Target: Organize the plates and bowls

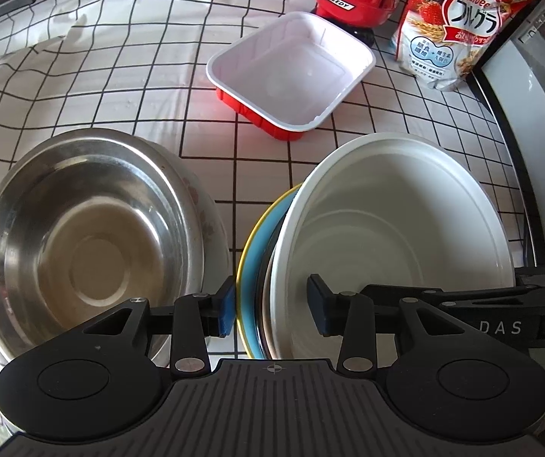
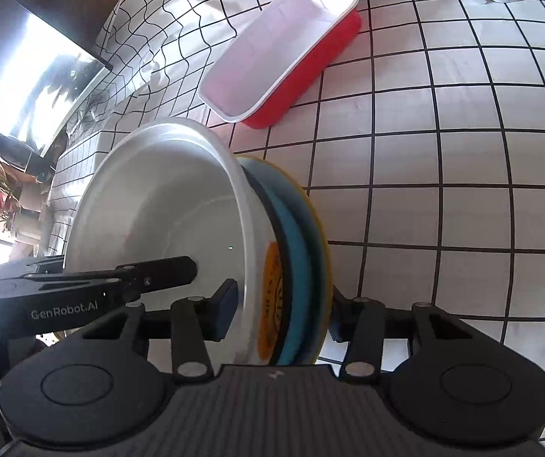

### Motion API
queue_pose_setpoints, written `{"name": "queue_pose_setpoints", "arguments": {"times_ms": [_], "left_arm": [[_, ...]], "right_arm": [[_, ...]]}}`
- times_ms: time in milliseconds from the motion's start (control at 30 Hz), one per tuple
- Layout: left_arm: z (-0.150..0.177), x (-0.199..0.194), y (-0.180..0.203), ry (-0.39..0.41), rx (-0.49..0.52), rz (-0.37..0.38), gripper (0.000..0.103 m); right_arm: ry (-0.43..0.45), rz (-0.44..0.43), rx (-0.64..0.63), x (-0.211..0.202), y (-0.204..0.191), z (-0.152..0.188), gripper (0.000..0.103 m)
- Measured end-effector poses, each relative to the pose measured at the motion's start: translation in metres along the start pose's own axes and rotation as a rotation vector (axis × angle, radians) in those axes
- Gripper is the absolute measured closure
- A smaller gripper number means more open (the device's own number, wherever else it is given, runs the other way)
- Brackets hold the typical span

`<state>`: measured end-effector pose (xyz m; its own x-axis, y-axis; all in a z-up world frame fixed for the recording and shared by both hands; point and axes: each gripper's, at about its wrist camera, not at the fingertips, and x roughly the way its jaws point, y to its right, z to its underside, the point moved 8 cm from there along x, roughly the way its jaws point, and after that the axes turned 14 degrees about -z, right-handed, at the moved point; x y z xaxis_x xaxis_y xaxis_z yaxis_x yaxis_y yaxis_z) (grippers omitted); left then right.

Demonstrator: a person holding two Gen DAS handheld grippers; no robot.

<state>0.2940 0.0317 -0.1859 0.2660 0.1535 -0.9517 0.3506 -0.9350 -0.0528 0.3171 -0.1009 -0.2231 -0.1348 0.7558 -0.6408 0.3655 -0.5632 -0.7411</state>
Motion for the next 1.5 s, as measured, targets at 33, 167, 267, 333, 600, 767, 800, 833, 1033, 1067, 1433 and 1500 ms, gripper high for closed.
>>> {"name": "queue_pose_setpoints", "arguments": {"times_ms": [33, 167, 267, 333, 600, 767, 800, 833, 1033, 1067, 1433, 1500], "left_arm": [[0.0, 0.0, 0.0, -0.001, 0.005, -0.001, 0.06], [-0.001, 0.0, 0.001, -0.001, 0.021, -0.002, 0.06], [0.0, 0.0, 0.001, 0.003, 0.014, -0.006, 0.059], [0.001, 0.0, 0.002, 0.005, 0.021, -0.008, 0.056], [0.002, -0.002, 0.008, -0.007, 0.04, -0.038, 0.053], [0.002, -0.002, 0.008, -0.016, 0.033, -0.037, 0.053], [0.002, -0.001, 0.007, -0.021, 0.032, -0.039, 0.053], [0.002, 0.0, 0.007, -0.026, 0.029, -0.041, 0.053], [0.001, -0.003, 0.005, -0.015, 0.029, -0.035, 0.052], [0.001, -0.003, 0.004, -0.016, 0.025, -0.028, 0.052], [-0.002, -0.011, 0.002, 0.005, 0.031, -0.016, 0.053], [-0.001, -0.01, 0.003, 0.006, 0.035, -0.018, 0.053]], "right_arm": [[-0.005, -0.001, 0.007, 0.001, 0.0, -0.001, 0.054], [-0.013, 0.0, 0.012, 0.001, 0.002, -0.003, 0.054], [-0.005, -0.001, 0.003, 0.0, 0.001, -0.001, 0.055], [-0.003, -0.005, 0.0, -0.001, 0.002, -0.001, 0.055], [0.01, 0.01, -0.045, -0.005, 0.0, -0.002, 0.055], [0.03, 0.041, -0.083, -0.008, -0.001, -0.003, 0.055], [0.031, 0.045, -0.088, -0.008, -0.002, -0.003, 0.055], [0.033, 0.048, -0.091, -0.008, -0.002, -0.002, 0.055], [0.043, 0.064, -0.1, -0.009, -0.003, -0.002, 0.054], [0.044, 0.068, -0.105, -0.009, -0.003, -0.002, 0.054], [0.041, 0.079, -0.137, -0.004, -0.011, -0.008, 0.051], [0.028, 0.083, -0.134, 0.0, -0.01, -0.007, 0.05]]}}
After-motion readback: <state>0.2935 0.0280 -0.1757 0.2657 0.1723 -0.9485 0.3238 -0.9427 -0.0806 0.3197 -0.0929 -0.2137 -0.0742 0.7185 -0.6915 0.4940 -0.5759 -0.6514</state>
